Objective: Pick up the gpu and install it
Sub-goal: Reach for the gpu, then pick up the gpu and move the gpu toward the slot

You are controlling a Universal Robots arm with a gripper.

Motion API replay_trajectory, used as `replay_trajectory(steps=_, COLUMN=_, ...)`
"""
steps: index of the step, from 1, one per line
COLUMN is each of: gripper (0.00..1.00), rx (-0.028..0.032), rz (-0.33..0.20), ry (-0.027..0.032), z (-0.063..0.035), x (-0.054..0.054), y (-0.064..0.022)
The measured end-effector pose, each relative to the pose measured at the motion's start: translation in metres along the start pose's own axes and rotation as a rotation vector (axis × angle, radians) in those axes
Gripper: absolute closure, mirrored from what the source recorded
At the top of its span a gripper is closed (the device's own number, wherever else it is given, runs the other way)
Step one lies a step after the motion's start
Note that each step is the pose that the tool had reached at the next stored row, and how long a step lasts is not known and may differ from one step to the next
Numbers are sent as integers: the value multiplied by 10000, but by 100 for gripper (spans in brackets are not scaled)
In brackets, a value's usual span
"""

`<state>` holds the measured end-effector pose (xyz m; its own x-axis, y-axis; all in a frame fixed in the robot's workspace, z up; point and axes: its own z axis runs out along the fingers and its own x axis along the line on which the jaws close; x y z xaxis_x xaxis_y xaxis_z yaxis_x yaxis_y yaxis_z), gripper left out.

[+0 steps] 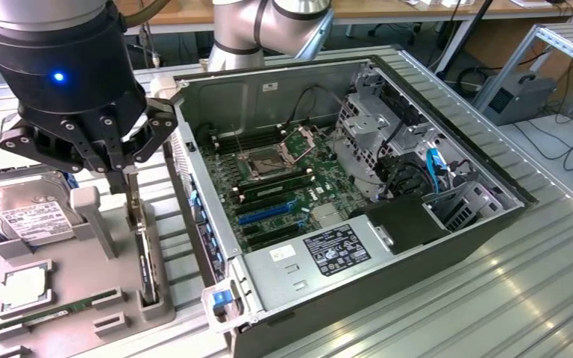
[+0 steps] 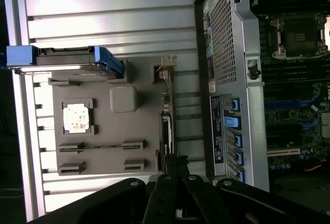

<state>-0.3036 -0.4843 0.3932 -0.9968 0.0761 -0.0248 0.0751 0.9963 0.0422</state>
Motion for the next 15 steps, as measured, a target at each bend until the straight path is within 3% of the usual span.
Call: replay_trajectory(steps=15, gripper=89, rx=0, rz=0, ry=0, z=0, x=0, y=0)
